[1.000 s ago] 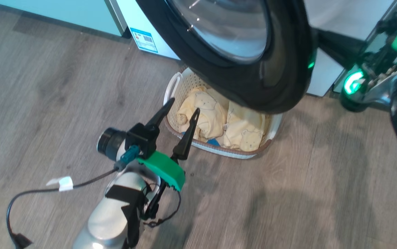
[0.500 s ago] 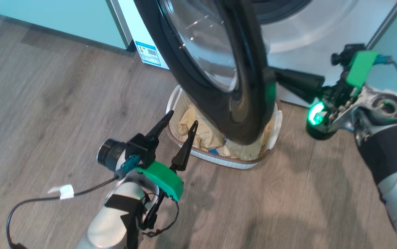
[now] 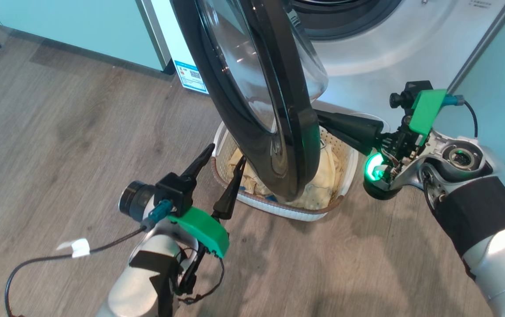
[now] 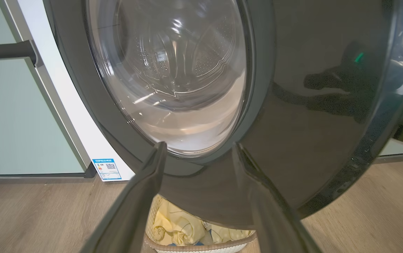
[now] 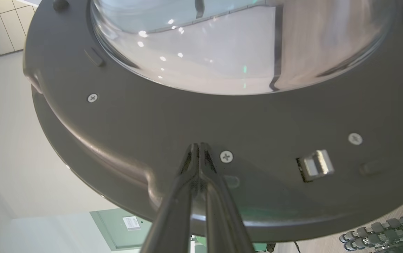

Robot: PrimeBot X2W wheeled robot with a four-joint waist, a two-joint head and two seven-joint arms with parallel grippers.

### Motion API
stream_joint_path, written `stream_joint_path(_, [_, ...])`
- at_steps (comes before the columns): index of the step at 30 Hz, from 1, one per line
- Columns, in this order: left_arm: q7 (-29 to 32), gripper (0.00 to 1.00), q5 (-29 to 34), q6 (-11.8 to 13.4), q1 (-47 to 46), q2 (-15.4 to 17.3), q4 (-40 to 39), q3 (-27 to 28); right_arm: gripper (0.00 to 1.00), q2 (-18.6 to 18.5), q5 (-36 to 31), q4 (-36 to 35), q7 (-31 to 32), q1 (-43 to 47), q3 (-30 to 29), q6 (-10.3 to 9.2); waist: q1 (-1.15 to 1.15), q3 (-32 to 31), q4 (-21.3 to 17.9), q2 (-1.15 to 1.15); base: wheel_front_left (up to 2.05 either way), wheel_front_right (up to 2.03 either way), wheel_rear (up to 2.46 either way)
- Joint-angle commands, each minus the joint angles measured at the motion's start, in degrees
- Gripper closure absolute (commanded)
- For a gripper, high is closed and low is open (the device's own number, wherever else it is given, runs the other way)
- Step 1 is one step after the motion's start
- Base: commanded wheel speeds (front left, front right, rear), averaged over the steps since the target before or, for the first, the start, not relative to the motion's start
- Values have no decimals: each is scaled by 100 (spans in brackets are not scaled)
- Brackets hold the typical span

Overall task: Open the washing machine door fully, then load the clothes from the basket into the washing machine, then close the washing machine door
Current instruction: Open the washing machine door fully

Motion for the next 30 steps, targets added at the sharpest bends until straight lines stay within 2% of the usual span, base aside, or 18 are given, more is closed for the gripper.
stream_joint_path(1, [-36,0,56,-2,-75,86,-173,208,100,121,81,-200,-65,-31,25,-15,0,-3,-1,0,0,0,0])
stream_joint_path(10, [-36,0,45,8,-61,86,-168,226,100,49,246,-281,-590,-58,-84,-15,0,-7,-27,0,0,0,0])
stream_joint_path(19, [-36,0,45,11,-61,86,-173,301,100,-311,236,-952,-1593,226,-827,-15,0,6,-121,0,0,0,0])
stream_joint_path(20, [-36,0,48,12,-55,86,-171,318,73,-386,135,-1070,-1765,296,-913,-15,0,0,-138,0,0,0,0])
stream_joint_path(21, [-36,0,48,12,-50,86,-170,333,29,-456,29,-1193,-1931,378,-993,-15,0,-2,-155,0,0,0,0])
stream_joint_path(22, [-36,0,41,14,-47,86,-170,343,4,-502,-26,-1313,-2076,475,-1092,-15,0,-5,-168,0,0,0,0])
stream_joint_path(23, [-36,0,37,17,-46,86,-167,351,0,-560,-100,-1424,-2225,572,-1184,-15,0,-12,-182,0,0,0,0])
stream_joint_path(30, [-36,0,-13,50,-54,86,-179,450,0,-980,-1158,-1971,-3437,1213,-1478,-15,0,-50,-322,0,0,0,0])
